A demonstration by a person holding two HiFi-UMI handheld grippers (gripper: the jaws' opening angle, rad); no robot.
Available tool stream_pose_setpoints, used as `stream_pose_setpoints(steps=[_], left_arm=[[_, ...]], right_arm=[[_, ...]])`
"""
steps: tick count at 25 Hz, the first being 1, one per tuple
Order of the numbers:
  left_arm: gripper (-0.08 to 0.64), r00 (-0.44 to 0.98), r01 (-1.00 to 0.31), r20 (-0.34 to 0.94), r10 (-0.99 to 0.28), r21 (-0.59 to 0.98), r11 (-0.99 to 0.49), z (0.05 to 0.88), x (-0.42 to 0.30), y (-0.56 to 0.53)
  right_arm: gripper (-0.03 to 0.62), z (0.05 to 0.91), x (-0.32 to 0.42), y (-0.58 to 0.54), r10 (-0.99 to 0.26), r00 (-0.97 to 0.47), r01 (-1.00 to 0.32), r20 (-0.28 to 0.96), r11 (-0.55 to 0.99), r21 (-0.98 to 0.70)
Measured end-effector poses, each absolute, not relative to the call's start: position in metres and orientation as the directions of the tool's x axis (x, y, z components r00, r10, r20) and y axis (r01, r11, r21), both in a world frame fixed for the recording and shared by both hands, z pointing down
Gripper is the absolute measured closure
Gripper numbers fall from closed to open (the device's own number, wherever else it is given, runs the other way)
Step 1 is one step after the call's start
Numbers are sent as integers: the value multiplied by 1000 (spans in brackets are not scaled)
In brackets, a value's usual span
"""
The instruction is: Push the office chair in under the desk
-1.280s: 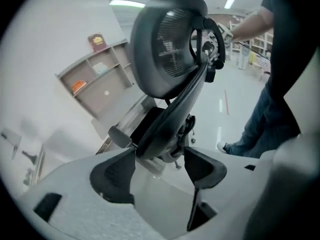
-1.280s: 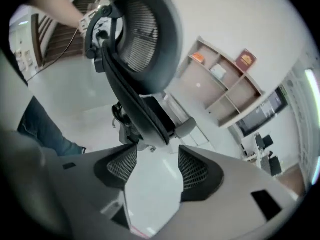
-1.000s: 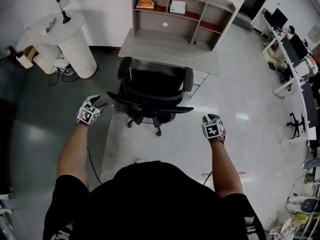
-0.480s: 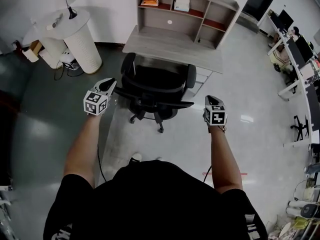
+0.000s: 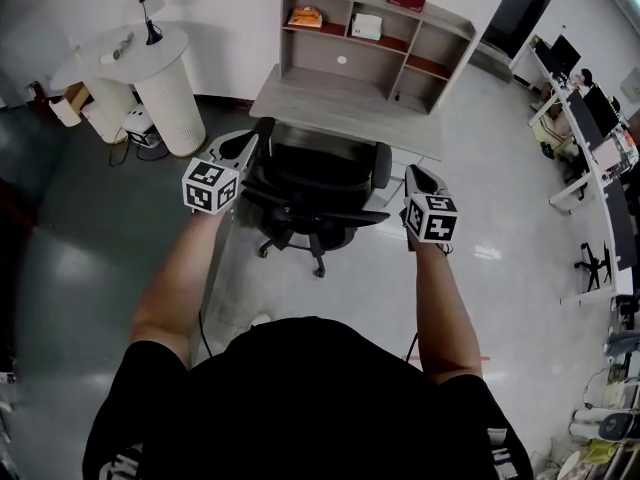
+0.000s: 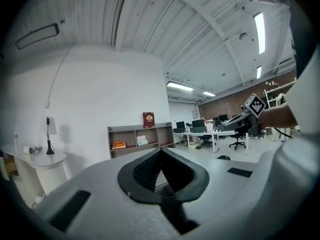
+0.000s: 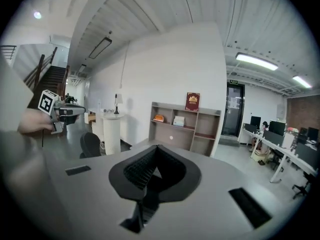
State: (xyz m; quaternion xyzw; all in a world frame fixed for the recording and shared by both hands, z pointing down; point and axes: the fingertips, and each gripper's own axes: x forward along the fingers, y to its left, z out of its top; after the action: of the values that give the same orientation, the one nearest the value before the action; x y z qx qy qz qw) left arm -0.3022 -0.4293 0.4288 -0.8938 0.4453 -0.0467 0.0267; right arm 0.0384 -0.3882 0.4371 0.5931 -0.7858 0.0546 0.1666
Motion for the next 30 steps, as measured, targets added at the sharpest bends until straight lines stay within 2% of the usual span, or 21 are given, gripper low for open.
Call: stream_pose_setpoints(steps=[5, 10, 23, 30], left_arm=[[543, 628, -766, 28, -778, -155, -624, 406, -293, -422], [543, 642, -758, -15, -767, -160, -632, 391, -300, -418], [543, 672, -734, -11, -740, -141, -665, 395, -318, -428], [543, 719, -681, 42, -693, -151, -716, 408, -330, -431]], right_arm=[[583, 405, 13, -383, -940, -224, -931, 257, 285, 229], [584, 392, -10, -380, -948, -238, -924, 210, 287, 252], [584, 389, -27, -384, -952, -198, -941, 233, 251, 227], [584, 388, -45, -381, -956, -171, -949, 240, 225, 220]])
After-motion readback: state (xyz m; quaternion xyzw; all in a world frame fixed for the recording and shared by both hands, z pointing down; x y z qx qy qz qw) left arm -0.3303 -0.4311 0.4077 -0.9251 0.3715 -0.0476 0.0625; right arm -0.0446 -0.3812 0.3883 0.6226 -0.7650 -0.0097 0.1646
